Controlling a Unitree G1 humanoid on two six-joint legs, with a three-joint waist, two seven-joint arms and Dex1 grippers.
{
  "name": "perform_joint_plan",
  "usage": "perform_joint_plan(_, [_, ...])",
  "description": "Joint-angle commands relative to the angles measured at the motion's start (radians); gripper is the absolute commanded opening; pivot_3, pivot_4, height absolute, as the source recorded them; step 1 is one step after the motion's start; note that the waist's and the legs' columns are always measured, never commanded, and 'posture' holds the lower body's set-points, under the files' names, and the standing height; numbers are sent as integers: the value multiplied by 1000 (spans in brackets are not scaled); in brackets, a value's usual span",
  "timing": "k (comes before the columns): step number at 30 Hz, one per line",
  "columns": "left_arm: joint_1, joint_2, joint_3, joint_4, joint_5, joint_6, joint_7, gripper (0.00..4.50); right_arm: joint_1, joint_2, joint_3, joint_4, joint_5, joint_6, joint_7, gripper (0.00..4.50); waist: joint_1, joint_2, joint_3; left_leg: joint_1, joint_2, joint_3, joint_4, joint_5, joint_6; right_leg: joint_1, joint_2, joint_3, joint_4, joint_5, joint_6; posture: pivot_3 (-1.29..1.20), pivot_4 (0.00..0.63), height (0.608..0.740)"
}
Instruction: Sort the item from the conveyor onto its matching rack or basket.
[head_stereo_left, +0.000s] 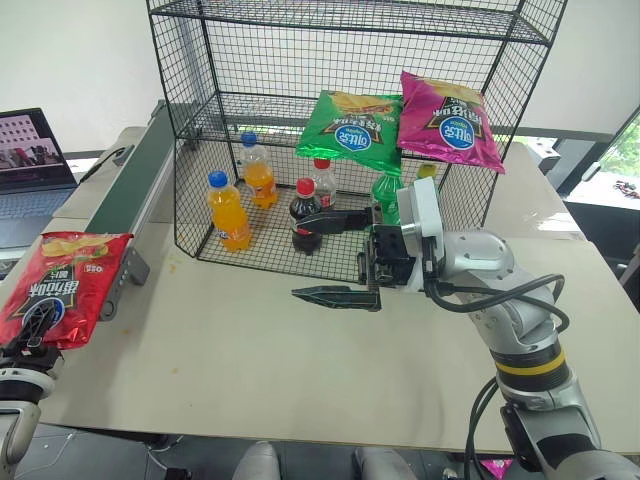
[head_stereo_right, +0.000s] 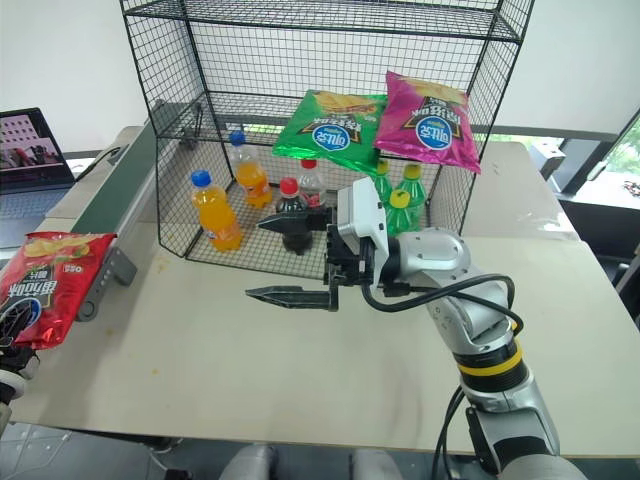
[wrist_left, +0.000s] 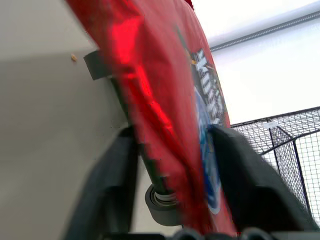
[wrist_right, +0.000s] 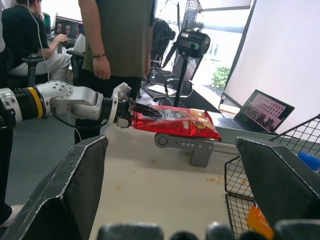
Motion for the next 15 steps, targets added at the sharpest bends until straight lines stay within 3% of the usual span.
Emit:
perform_joint_plan(1, [-2,15,5,-35,5,9,-12,225,-6,1,-22,-31,2,-11,-14,4500,0,0,0,0,0,0,0,0,0,0,0,0,0,0,0,0,150,740])
perform_joint_plan(7, [12,35,7,-154,-36,33,-8,97,10,-8,-41,-41,1,-2,-48,4500,0,-1,0,-1,0,0,0,0,0,-1,0,0,0,0,0,0,150,740])
perform_joint_plan(10, [12,101,3,-316,-152,80,-9,97,31,-16,-76,-31,-27,-7,-108,4500,3,-4,1,-2,0,0,0,0,0,-2,0,0,0,0,0,0,150,740])
perform_joint_plan(15, [-112,190,-133,-479,-265,100,29,97,80,-28,-112,-35,-82,-33,-190,4500,14,-2,4,-3,-1,1,0,1,-2,-5,-3,0,0,0,0,0,150,740])
